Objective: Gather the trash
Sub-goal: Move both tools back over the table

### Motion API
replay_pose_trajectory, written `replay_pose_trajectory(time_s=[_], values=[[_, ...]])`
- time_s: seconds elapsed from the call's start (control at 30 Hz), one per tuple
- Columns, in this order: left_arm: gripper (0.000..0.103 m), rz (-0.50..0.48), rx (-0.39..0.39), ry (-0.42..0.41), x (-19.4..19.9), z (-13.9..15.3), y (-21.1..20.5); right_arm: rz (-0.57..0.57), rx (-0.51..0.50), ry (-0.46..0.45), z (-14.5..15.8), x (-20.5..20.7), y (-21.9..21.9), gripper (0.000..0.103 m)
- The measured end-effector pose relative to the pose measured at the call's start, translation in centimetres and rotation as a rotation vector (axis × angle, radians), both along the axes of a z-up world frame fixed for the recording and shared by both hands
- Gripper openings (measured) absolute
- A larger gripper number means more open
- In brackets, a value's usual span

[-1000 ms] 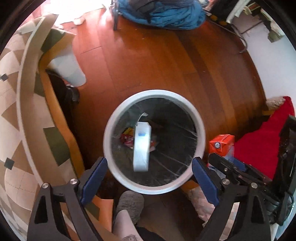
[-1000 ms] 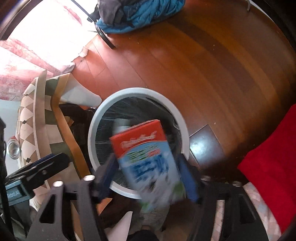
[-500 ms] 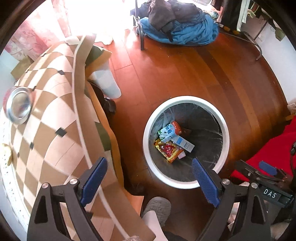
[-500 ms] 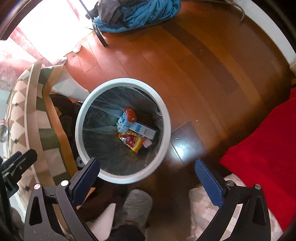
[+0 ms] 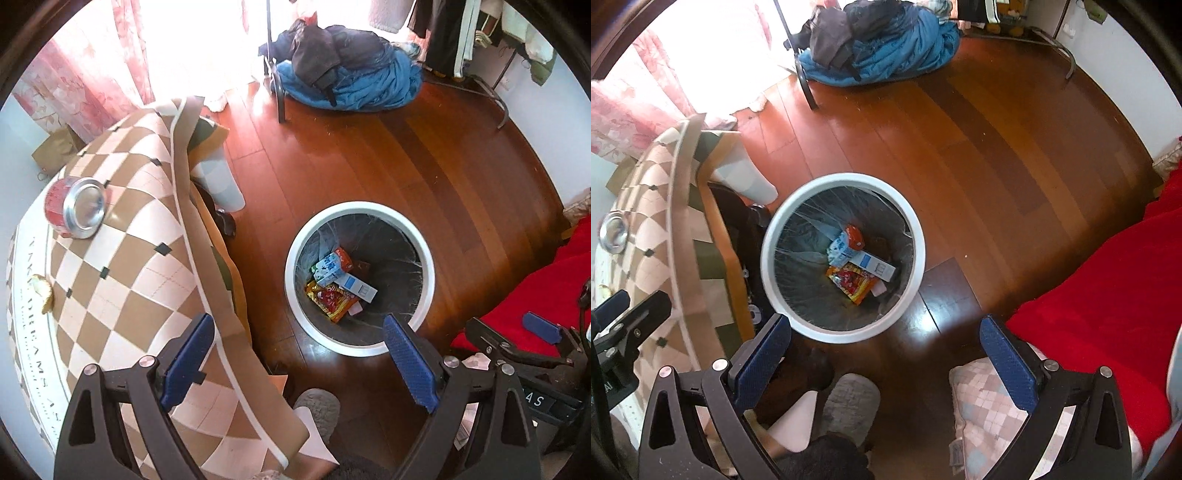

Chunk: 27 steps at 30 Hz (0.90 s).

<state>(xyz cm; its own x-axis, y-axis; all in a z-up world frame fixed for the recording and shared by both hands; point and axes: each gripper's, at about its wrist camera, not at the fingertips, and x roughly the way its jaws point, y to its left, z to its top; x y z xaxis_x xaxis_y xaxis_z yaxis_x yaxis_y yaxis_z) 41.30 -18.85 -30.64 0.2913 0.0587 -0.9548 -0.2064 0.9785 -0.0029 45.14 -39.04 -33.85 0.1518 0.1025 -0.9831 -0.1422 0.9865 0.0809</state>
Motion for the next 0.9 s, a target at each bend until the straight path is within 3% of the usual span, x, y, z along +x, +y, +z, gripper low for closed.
replay_pose_trajectory(time_s=[0.3, 0.53, 0.73, 0.9], values=[[0.093, 0.012, -0.013, -0.105, -2.8, 6.0, 1.3, 0.012, 0.054, -0.109, 8.3, -1.9, 1.2, 0.103], [0.093, 0.075, 0.006, -0.219, -5.8, 11.4, 5.9, 0.063, 0.124, -0.215, 15.8, -3.3, 5.5, 0.103], [0.093, 0.225, 0.083, -0.246, -9.0, 12.9, 13.9, 0.224, 0.171, -0.209, 17.9, -4.2, 15.4, 0.103], [0.093, 0.392, 0.115, -0.205, -12.7, 9.6, 23.2, 0.44, 0.127, -0.174, 15.2, -4.4, 27.2, 0.103]])
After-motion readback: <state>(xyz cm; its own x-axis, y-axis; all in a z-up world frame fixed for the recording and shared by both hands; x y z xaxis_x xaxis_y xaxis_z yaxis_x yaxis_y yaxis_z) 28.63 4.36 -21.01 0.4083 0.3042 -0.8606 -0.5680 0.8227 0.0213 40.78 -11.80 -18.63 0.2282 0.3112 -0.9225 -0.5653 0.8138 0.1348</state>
